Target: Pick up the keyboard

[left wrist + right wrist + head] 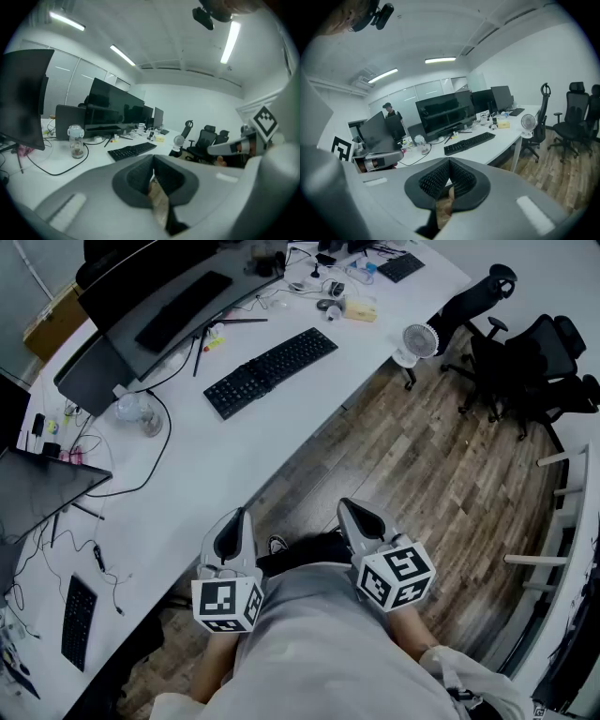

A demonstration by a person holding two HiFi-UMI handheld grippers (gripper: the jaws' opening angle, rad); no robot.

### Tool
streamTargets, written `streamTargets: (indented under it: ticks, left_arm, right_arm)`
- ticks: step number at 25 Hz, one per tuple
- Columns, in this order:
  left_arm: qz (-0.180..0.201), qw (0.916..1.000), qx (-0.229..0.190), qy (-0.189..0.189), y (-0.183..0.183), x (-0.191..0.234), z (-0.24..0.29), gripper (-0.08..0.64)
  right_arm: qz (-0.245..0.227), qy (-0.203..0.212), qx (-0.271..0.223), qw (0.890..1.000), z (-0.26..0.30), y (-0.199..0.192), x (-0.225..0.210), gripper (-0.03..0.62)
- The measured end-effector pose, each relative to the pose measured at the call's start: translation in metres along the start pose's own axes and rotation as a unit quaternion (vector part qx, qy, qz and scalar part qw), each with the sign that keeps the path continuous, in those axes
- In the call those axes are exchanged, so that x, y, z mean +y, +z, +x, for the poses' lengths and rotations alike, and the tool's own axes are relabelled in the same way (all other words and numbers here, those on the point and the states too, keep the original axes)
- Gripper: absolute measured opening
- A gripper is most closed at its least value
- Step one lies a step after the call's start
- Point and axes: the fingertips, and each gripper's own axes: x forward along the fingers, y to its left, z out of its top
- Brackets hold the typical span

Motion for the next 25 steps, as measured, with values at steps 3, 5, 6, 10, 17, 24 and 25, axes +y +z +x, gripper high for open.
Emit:
streamTargets:
  ticks: [3, 5, 6, 10, 17, 24, 25]
  left_arm:
    - [0.002, 1.0, 0.005, -0.004, -0.002, -0.001, -0.004, 0.0]
    - [0.002, 0.9999, 0.006, -0.008, -0.002, -0.001, -0.005, 0.0]
    - [0.001, 0.9999, 0.006, -0.012, -0.002, -0.002, -0.005, 0.0]
    - [0.005, 0.9995, 0.007, -0.03, -0.004, -0.01, -0.002, 0.0]
    - [0.001, 0.9994, 0.01, -0.035, -0.006, -0.014, 0.002, 0.0]
    - [0.02, 0.9995, 0.009, -0.023, 0.002, -0.014, 0.016, 0.0]
    - [0.023, 0.9995, 0.009, -0.021, 0.004, -0.014, 0.02, 0.0]
  right_arm:
    - [0.007, 0.004, 0.004, 1.0, -0.002, -0.002, 0.006, 0.0]
    - [0.005, 0.005, 0.005, 1.0, -0.002, -0.002, 0.009, 0.0]
    - [0.004, 0.004, 0.005, 1.0, -0.002, -0.002, 0.01, 0.0]
    - [0.004, 0.001, 0.011, 1.0, -0.003, -0.007, 0.013, 0.0]
    - [0.022, 0.013, 0.02, 0.999, 0.0, -0.011, 0.011, 0.002]
    - [0.024, 0.025, 0.024, 0.999, 0.018, -0.003, 0.0, 0.002]
    - [0.023, 0.027, 0.024, 0.999, 0.022, -0.001, -0.002, 0.002]
